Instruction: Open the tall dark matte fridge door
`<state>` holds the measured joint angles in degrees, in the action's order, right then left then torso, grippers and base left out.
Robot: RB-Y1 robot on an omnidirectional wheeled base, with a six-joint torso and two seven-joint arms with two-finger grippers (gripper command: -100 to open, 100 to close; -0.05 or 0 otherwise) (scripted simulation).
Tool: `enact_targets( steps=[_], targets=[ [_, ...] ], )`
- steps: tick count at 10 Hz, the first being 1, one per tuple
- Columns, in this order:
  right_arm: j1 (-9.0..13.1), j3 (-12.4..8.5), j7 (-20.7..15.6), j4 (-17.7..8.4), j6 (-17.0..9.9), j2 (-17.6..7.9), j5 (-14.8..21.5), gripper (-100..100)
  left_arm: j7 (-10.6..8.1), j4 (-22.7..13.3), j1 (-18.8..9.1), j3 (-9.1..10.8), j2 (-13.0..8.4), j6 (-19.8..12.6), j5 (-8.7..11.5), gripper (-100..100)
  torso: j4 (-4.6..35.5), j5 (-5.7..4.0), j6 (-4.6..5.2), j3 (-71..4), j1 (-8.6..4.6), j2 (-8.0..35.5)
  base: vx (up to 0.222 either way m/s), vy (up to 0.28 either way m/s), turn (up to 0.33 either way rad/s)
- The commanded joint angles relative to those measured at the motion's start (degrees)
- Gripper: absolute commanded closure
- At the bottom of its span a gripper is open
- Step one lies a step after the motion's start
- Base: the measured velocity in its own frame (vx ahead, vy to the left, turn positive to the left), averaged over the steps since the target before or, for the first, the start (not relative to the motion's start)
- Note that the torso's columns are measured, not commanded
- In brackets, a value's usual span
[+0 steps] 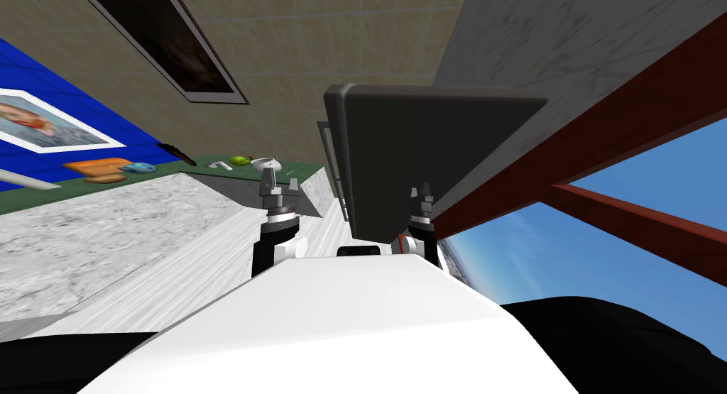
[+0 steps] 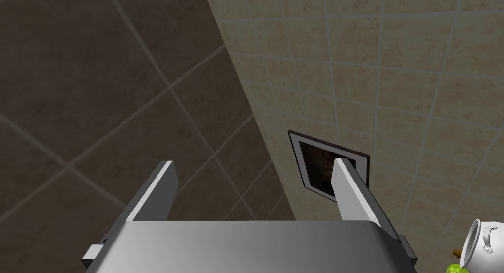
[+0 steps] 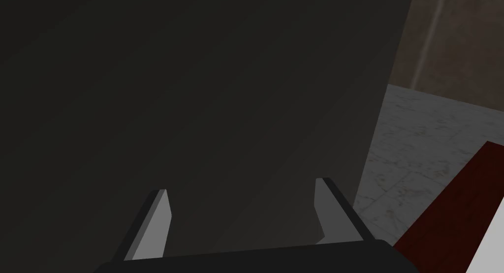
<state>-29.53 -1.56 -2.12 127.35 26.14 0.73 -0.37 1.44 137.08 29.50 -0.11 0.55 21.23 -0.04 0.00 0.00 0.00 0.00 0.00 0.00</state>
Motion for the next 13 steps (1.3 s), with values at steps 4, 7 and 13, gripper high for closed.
enact_targets(
  steps=[4, 7, 13],
  targets=[
    [0.0, 0.0, 0.0, 0.0, 0.0, 0.0, 0.0, 0, 0.0, 0.0, 0.0, 0.0, 0.0, 0.0, 0.0, 0, 14.2, 0.0, 0.0, -28.5, 0.0, 14.2, 0.0, 0.0, 0.0],
    [0.0, 0.0, 0.0, 0.0, 0.0, 0.0, 0.0, 0, 0.0, 0.0, 0.0, 0.0, 0.0, 0.0, 0.0, 0, 26.9, 0.0, 0.0, -53.8, 0.0, 26.9, 0.0, 0.0, 0.0],
    [1.6, 0.3, -5.2, -0.7, 0.1, -6.4, 1.8, -100, 0.0, 0.0, 0.0, 0.0, 0.0, 0.0, 0.0, 0, 42.2, 0.01, 0.0, -84.6, 0.04, 42.1, 0.022, 0.016, -0.059]
  ],
)
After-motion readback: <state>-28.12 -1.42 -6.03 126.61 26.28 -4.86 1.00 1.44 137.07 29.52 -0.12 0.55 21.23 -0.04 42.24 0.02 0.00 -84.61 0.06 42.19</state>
